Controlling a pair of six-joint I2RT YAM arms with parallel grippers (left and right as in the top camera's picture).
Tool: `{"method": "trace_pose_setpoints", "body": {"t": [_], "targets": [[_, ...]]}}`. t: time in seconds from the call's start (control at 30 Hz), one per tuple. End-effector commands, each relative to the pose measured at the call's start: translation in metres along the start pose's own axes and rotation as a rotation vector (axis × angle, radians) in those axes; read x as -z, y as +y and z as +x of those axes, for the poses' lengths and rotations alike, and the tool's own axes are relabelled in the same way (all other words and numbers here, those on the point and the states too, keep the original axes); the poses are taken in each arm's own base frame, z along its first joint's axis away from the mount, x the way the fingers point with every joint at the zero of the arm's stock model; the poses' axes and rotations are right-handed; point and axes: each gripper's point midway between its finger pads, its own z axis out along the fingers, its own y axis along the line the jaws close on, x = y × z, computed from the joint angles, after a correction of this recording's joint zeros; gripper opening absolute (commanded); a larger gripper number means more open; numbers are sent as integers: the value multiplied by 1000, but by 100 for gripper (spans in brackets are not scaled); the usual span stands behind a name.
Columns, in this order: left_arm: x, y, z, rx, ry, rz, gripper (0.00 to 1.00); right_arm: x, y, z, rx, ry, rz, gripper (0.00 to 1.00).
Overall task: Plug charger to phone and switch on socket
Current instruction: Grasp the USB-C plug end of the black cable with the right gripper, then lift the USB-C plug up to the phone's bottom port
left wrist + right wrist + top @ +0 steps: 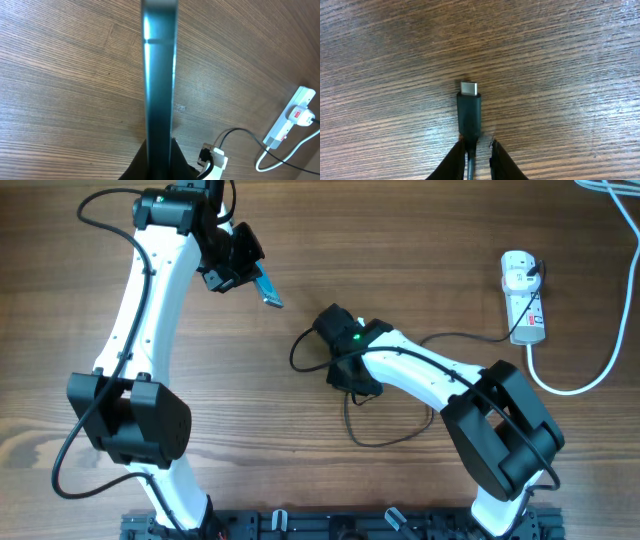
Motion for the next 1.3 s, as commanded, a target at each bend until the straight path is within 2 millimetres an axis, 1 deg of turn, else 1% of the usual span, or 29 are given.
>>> {"method": "trace_pose_setpoints", "body": {"t": [0.0, 0.03, 0.23, 0.27, 0.37, 0.53, 0.57, 0.63, 0.73, 0.77, 0.87, 0.9, 0.97, 1.03, 1.1, 1.13, 1.17, 1.23, 1.27], "targets": [[15, -5, 0, -30, -33, 17, 4, -9, -8, 2, -18, -5, 33, 13], [15, -4, 1, -29, -30, 14, 4, -9, -8, 2, -20, -6, 32, 10], [15, -3, 3, -26, -20, 9, 4, -9, -7, 1, -17, -10, 26, 9], [15, -2, 4, -25, -17, 6, 4, -9, -6, 1, -17, -11, 26, 9], [15, -1, 5, -24, -12, 3, 4, -9, -8, 0, -18, -18, 33, 16], [15, 1, 8, -19, 0, -6, 4, -8, -9, -3, -14, -30, 43, 16], [15, 1, 9, -19, 2, -7, 4, -8, -9, -3, -12, -31, 42, 15], [15, 2, 9, -18, 5, -9, 4, -8, -9, -3, -3, -31, 42, 10], [15, 1, 13, -20, 21, -2, 4, -8, -7, -4, 40, -37, 35, 7], [15, 0, 14, -21, 28, 4, 4, -8, -7, -4, 45, -37, 34, 4], [15, -5, 16, -28, 41, 34, 4, -4, 0, -3, 87, -21, 4, 4], [16, -8, 16, -45, 45, 52, 4, 0, 5, -3, 111, -17, -17, 4], [18, -30, 23, -153, 82, 174, 4, 14, 17, -2, 168, -12, -82, 4], [23, -45, 29, -230, 109, 272, 4, 34, 32, 1, 251, -6, -171, 4], [27, -59, 32, -295, 119, 356, 4, 63, 50, 11, 368, 7, -302, 4], [29, -64, 31, -321, 111, 385, 4, 90, 62, 23, 467, 18, -422, 4], [29, -66, 29, -329, 101, 393, 4, 111, 67, 32, 529, 19, -498, 4], [31, -70, 27, -338, 92, 412, 4, 142, 69, 43, 596, 0, -582, 4], [33, -75, 29, -345, 98, 441, 4, 163, 67, 47, 616, -31, -619, 4]]}}
